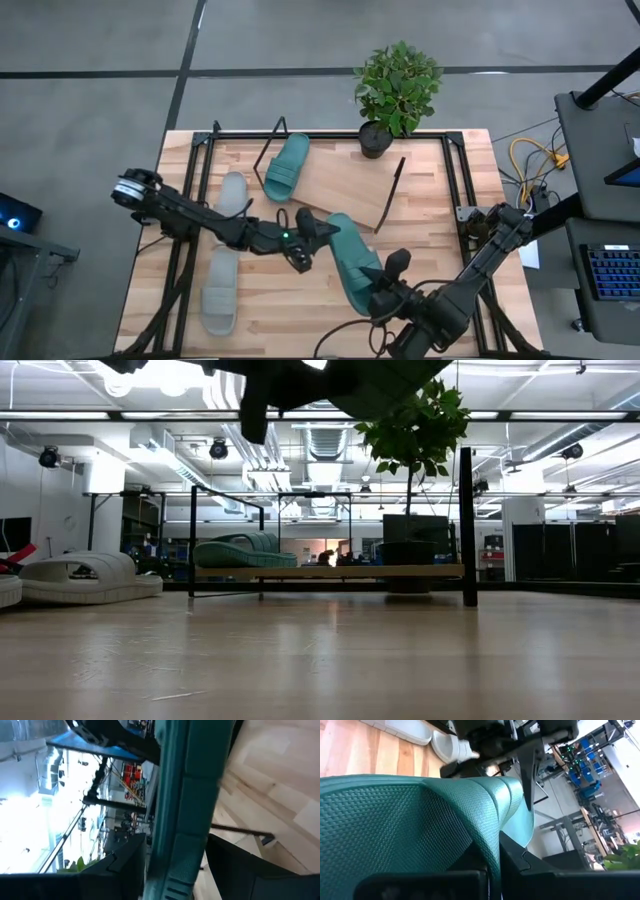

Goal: Pick and place slides into the shelf
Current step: Put the green slipper on the shelf

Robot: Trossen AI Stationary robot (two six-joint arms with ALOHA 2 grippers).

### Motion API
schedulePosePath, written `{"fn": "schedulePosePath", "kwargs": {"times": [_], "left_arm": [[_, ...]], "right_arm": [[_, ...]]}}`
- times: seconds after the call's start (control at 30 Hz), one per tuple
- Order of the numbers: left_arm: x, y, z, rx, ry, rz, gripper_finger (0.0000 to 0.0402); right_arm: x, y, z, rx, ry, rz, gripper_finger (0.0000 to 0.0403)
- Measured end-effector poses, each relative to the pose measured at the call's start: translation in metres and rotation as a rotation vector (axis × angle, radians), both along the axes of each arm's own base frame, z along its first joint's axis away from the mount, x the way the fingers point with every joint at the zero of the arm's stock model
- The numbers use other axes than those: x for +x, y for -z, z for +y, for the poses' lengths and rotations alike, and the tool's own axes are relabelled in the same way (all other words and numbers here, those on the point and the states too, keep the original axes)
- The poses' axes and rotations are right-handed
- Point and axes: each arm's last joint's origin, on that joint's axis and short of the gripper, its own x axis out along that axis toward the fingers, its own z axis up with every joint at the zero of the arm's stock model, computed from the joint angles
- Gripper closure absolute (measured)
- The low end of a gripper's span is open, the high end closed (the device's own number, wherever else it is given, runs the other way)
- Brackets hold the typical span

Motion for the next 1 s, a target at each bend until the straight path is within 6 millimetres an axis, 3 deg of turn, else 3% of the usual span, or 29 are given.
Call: {"fn": "schedulePosePath", "kwargs": {"times": [0.13, 0.37, 0.6, 0.83, 1.0], "left_arm": [[0.004, 0.002, 0.002, 0.001, -0.013, 0.007, 0.0235], [0.003, 0.003, 0.005, -0.019, -0.021, 0.011, 0.0353], [0.001, 0.004, 0.008, -0.032, -0.028, 0.006, 0.0353], [-0.01, 0.017, 0.02, -0.032, -0.06, 0.04, 0.0353], [-0.025, 0.015, 0.025, -0.074, -0.057, 0.016, 0.0353]], "right_arm": [[0.0, 0.0, 0.0, -0.002, -0.002, 0.001, 0.0394], [0.0, 0.0, 0.0, -0.035, -0.016, 0.017, 0.0394], [-0.002, -0.001, 0.0, -0.082, -0.045, 0.052, 0.0364], [-0.024, -0.015, 0.009, -0.075, -0.111, 0.039, 0.0309], [-0.039, -0.026, 0.014, -0.049, -0.153, 0.013, 0.0275]]}}
